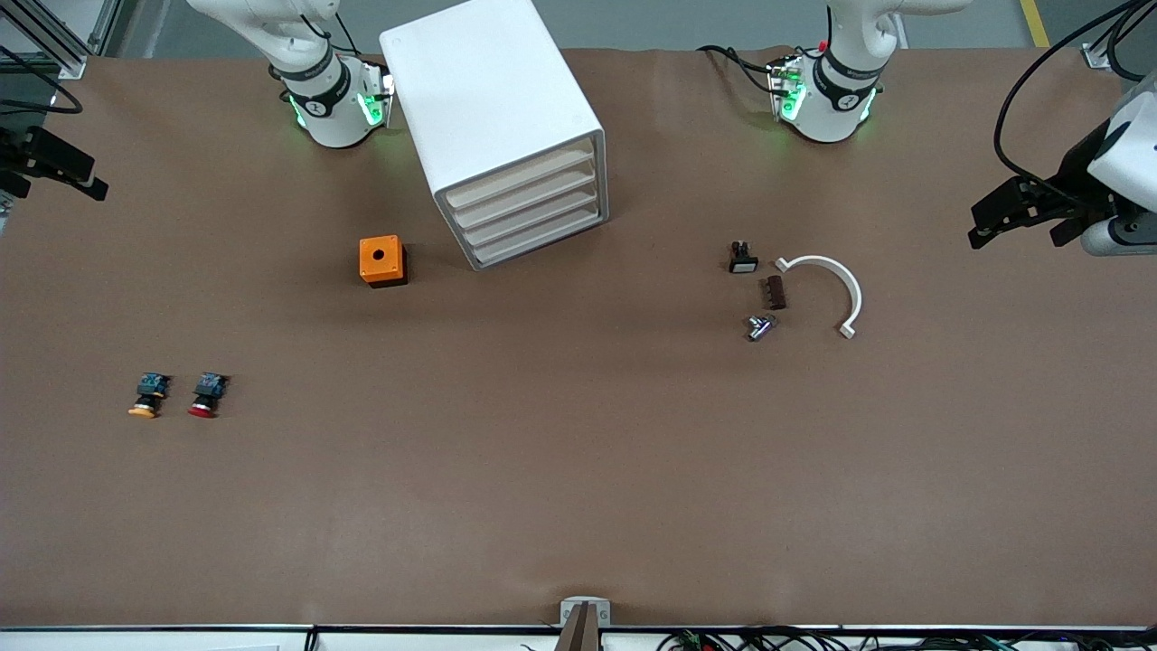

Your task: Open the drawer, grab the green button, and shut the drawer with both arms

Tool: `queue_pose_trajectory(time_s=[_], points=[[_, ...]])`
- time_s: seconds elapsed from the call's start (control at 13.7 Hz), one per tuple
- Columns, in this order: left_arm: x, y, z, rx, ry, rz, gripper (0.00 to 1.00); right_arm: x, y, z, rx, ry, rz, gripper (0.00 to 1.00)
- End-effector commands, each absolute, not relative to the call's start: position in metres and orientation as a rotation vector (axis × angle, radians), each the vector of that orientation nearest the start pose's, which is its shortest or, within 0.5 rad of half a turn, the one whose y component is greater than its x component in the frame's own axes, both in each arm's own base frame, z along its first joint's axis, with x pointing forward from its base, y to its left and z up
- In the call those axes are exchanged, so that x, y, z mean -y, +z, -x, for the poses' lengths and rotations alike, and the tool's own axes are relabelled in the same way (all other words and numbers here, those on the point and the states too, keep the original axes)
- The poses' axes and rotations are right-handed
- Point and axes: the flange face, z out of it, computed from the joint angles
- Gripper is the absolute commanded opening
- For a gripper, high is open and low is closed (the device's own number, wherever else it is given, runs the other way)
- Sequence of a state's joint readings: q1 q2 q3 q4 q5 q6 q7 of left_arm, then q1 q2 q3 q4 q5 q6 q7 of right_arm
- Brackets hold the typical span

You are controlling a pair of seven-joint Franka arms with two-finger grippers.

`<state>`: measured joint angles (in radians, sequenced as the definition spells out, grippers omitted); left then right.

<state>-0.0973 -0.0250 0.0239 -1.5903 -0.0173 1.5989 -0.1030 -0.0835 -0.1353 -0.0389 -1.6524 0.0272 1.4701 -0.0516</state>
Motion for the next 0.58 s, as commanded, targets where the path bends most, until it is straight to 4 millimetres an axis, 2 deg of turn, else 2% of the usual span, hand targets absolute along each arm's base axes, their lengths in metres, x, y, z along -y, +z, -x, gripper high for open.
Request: queue_pose_trajectory(time_s=[0.0,0.15,0.36,0.44,0.51], points=[[0.036,0.636,-0.548,0.061,-0.042,3.176,1.00,0.061,0.655,-0.492,-0.116,0.062,3.100,1.00],[0.037,0.637,-0.548,0.075,-0.045,3.194,1.00,0.061,0.655,-0.492,-0.116,0.062,3.100,1.00],[0.031,0.630,-0.550,0.113,-0.015,3.198,1.00,0.062,0.655,-0.492,-0.117,0.060,3.101,1.00],[0.032,0.622,-0.551,0.122,0.026,3.189,1.00,0.061,0.655,-0.492,-0.116,0.059,3.100,1.00],[0.033,0.602,-0.561,0.128,0.099,3.184,1.00,0.062,0.656,-0.492,-0.116,0.057,3.100,1.00]])
